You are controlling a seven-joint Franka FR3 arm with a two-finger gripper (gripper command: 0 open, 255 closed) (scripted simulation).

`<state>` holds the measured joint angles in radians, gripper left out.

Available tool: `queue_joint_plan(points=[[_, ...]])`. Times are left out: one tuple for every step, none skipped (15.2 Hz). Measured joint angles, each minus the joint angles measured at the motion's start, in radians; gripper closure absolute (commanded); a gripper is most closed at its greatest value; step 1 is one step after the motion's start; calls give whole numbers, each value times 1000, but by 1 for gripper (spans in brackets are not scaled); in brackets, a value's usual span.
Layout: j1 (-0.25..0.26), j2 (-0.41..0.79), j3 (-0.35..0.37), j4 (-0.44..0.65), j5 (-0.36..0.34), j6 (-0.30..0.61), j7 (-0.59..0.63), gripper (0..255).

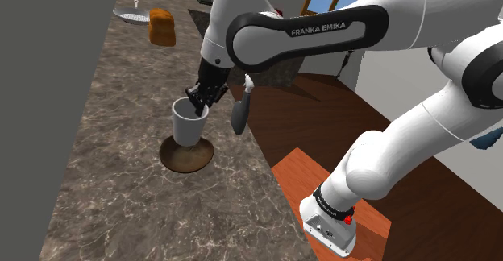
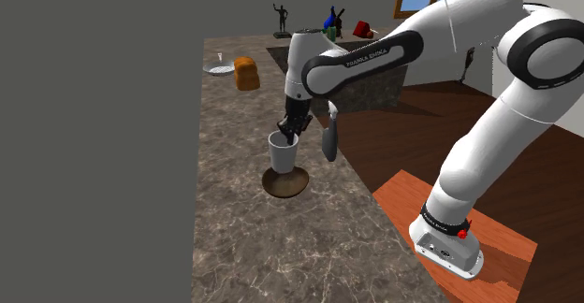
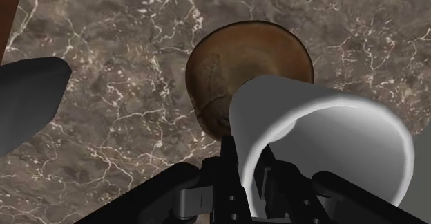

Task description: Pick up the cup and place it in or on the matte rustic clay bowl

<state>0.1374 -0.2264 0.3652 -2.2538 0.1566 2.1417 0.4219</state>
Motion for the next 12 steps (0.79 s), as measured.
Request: queue_joint_plan(points=[[0, 2, 1, -14, 1, 15, -2, 255], [1, 8, 3, -20, 0, 28, 1, 255], [0, 15, 4, -30, -1, 44, 0, 255], [1, 22, 6, -37, -3, 58, 2, 255], [1, 25, 7, -47, -2, 71, 1, 255], [1, 30, 8, -56, -3, 84, 1, 255], [0, 38, 9, -61, -5, 98, 2, 255], [0, 40, 10, -68, -5, 106, 1, 255], [0, 42, 10, -70, -6, 111, 2, 255], [1, 43, 11, -72, -6, 114, 2, 255], [1, 44, 11, -72, -6, 115, 2, 255], [1, 44, 11, -73, -6, 116, 2, 255]])
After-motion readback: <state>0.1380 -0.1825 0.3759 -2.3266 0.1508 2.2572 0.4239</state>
